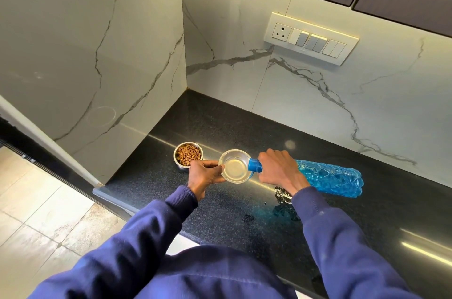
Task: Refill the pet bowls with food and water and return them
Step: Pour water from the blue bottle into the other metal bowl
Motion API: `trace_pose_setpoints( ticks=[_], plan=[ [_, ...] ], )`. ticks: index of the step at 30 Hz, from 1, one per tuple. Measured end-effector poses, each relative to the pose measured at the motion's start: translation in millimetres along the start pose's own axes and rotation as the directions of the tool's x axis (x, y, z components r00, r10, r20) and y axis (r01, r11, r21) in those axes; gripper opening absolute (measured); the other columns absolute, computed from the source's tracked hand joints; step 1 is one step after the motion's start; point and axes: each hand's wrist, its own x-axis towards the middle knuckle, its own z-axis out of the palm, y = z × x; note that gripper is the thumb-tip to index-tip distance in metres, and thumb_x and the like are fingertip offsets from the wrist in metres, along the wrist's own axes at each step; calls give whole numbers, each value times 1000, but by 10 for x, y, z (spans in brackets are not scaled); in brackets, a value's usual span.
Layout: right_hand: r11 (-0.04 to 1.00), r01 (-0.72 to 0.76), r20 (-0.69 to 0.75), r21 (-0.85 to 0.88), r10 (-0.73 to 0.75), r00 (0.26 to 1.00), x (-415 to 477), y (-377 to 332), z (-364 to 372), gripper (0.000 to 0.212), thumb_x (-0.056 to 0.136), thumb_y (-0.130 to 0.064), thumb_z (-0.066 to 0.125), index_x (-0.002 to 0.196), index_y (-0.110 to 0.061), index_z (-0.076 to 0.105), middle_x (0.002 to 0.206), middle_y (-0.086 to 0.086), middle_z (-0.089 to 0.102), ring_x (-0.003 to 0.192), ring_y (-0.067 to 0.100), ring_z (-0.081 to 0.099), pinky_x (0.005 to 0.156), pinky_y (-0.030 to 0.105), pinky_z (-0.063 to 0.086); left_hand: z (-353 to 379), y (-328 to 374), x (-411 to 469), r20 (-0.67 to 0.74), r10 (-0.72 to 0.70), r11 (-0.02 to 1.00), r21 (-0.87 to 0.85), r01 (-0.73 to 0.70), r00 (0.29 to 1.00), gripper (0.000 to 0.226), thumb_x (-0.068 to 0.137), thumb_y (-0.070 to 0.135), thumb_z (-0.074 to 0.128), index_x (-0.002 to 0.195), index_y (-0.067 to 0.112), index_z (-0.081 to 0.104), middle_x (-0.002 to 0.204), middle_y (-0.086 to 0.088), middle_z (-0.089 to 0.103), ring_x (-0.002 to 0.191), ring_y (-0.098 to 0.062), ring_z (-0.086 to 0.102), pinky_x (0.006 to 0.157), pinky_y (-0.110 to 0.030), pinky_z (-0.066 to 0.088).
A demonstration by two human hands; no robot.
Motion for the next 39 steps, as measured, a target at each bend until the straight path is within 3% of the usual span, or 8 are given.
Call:
trace_pose_setpoints(
  ticks=[9,14,32,39],
  plan=[
    [1000,13,2,-9,-13,1000,8,-18,-24,32,82,-33,66,107,-14,65,83,-1,51,72,20,51,76,36,42,5,5,-7,-7,-6,1000,4,6,1000,9,88,-7,73,96,-4,75,88,-16,78,69,-21,79,58,-29,63],
    [1000,15,2,-23,-15,1000,10,-15,-55,32,84,-35,66,107,-13,65,94,6,66,83,25,66,81,40,52,8,3,-17,-10,-3,1000,13,3,1000,7,88,-8,71,93,-3,74,87,-17,76,66,-19,77,57,-28,63],
    [999,28,-6,-18,-29,1000,12,16,-81,37,85,-36,66,114,-13,64,100,7,66,88,25,66,84,41,51,-1,-15,-45,-10,-8,1000,19,8,1000,14,89,-8,71,102,-11,72,96,-23,76,74,-25,77,63,-34,66],
    [1000,23,-8,-14,-23,1000,10,16,-82,36,84,-35,66,112,-13,64,98,7,66,86,24,66,82,41,49,12,-4,-71,-15,-11,1000,20,11,1000,9,89,-9,70,98,-8,73,94,-22,76,71,-24,77,59,-30,65]
  ],
)
